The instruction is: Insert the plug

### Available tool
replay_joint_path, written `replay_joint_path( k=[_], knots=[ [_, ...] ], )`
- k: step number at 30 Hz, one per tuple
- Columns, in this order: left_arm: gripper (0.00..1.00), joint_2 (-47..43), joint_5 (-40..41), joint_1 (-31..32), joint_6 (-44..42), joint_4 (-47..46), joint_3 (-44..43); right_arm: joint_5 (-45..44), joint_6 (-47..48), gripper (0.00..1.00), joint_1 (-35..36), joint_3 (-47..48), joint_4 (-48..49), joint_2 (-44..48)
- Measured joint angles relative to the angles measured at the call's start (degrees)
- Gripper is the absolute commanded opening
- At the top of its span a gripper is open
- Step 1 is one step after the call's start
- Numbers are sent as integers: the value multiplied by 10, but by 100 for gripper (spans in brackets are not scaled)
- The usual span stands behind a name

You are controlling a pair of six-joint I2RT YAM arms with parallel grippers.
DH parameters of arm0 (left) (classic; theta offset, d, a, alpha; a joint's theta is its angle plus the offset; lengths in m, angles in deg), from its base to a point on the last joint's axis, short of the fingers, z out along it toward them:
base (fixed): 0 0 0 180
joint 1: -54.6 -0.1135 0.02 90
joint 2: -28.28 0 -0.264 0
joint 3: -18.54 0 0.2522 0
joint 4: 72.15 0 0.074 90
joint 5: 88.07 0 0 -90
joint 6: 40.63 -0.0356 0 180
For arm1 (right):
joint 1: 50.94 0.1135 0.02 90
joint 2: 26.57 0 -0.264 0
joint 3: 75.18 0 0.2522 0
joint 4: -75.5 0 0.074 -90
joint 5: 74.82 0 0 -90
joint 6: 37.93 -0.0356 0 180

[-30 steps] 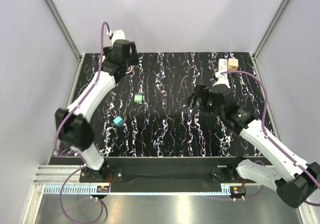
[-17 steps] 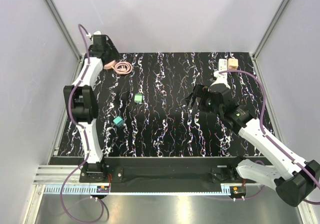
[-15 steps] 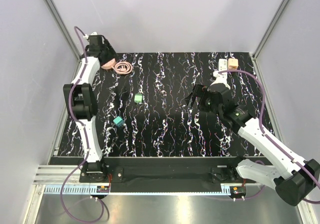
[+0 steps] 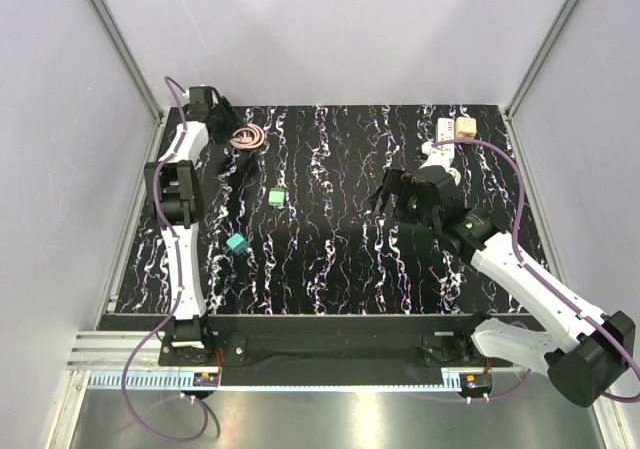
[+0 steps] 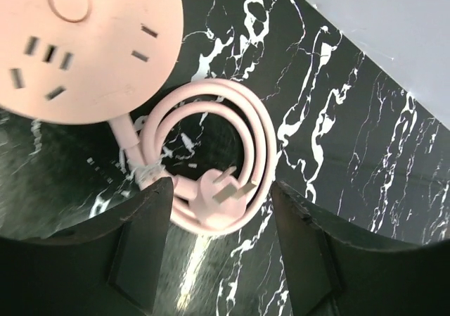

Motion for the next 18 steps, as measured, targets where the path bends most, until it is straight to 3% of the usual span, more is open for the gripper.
replay_joint_path(
  k=[7, 18],
  knots=[
    [63, 16, -14, 0, 25, -9, -3, -11, 6, 100, 0, 0, 2, 0],
    [54, 13, -49, 2, 24, -32, 28, -11, 6, 100, 0, 0, 2, 14]
  ],
)
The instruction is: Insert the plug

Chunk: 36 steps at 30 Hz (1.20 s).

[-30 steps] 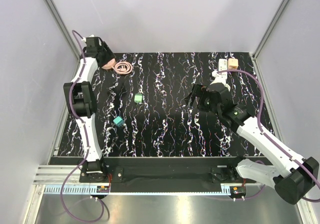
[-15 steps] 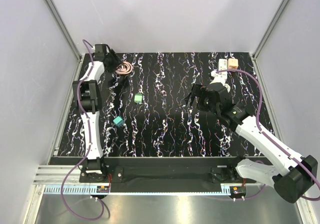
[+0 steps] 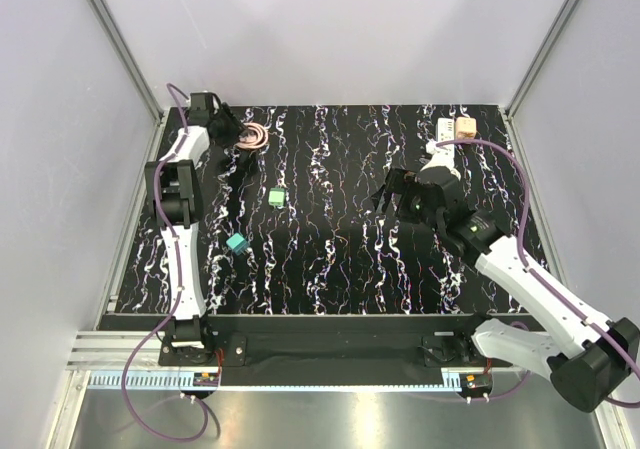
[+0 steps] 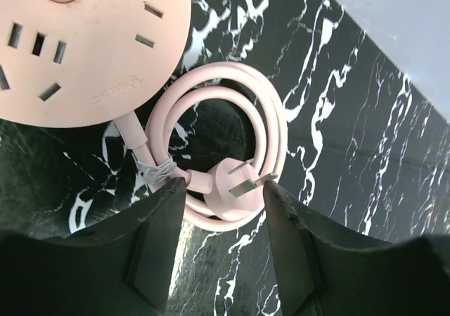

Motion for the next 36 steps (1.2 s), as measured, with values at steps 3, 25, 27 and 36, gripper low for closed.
replay_joint_path(
  k=[3, 25, 27, 36],
  knots=[
    [54, -17, -1, 7, -12, -8, 30, 2, -2, 100, 0, 0, -2, 14],
    [53, -217, 65, 86, -37, 32, 311, 93, -63, 100, 0, -19, -41, 115],
    [60, -236, 76, 95, -40, 37, 333, 107, -63, 100, 0, -20, -43, 124],
    [81, -326, 169, 170, -124, 128, 356, 145, -65, 100, 0, -28, -43, 142]
  ],
)
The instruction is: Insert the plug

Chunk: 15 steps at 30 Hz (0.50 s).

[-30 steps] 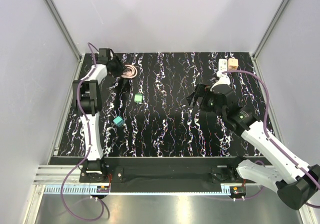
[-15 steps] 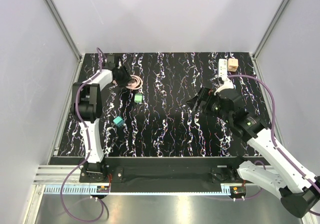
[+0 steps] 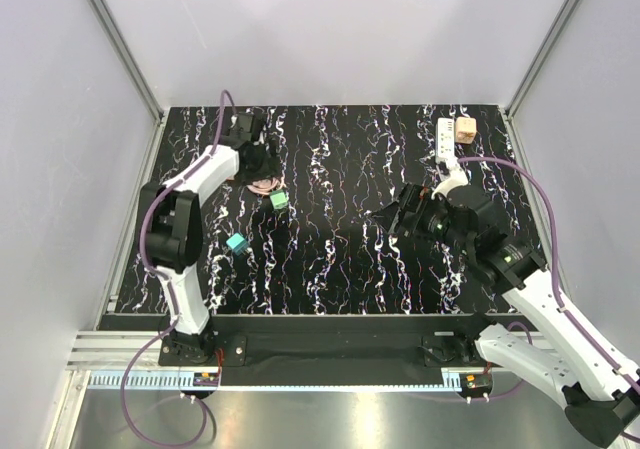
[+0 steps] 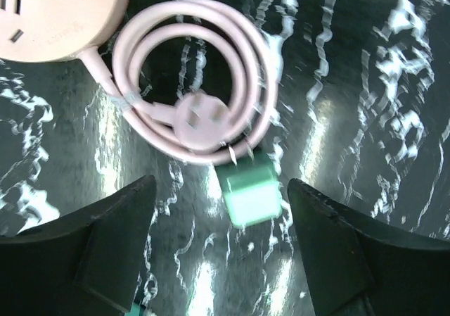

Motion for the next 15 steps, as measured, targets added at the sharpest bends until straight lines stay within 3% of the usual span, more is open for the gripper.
replay_joint_path(
  k=[7, 15],
  knots=[
    [80, -53, 38, 65, -14, 11, 28, 9, 0, 100, 0, -1, 0, -13],
    [82, -11, 54, 84, 27, 9, 62, 10, 0, 99, 0, -1, 0, -19]
  ],
)
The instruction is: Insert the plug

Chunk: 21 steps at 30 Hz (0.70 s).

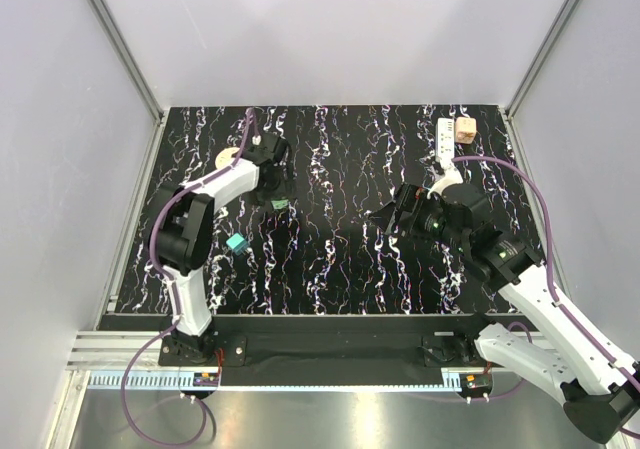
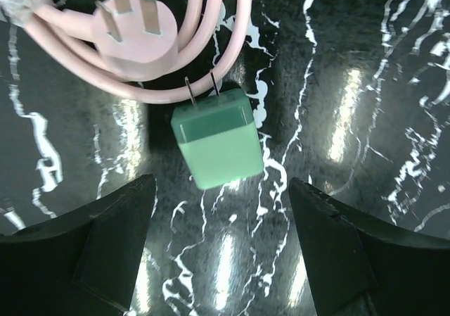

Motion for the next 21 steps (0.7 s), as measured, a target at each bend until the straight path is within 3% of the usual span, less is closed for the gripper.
replay_joint_path(
  k=[9, 16, 19, 21],
  knots=[
    [76, 40, 7, 7, 22, -29, 2, 0, 0, 100, 0, 0, 0, 5],
    [66, 44, 20, 9, 22, -45, 2, 0, 1, 99, 0, -1, 0, 5],
    [56, 45, 30, 9, 23, -50, 4, 0, 0, 100, 0, -1, 0, 4],
    [42, 45, 38, 9, 23, -52, 7, 0, 1, 100, 0, -2, 0, 4]
  ],
)
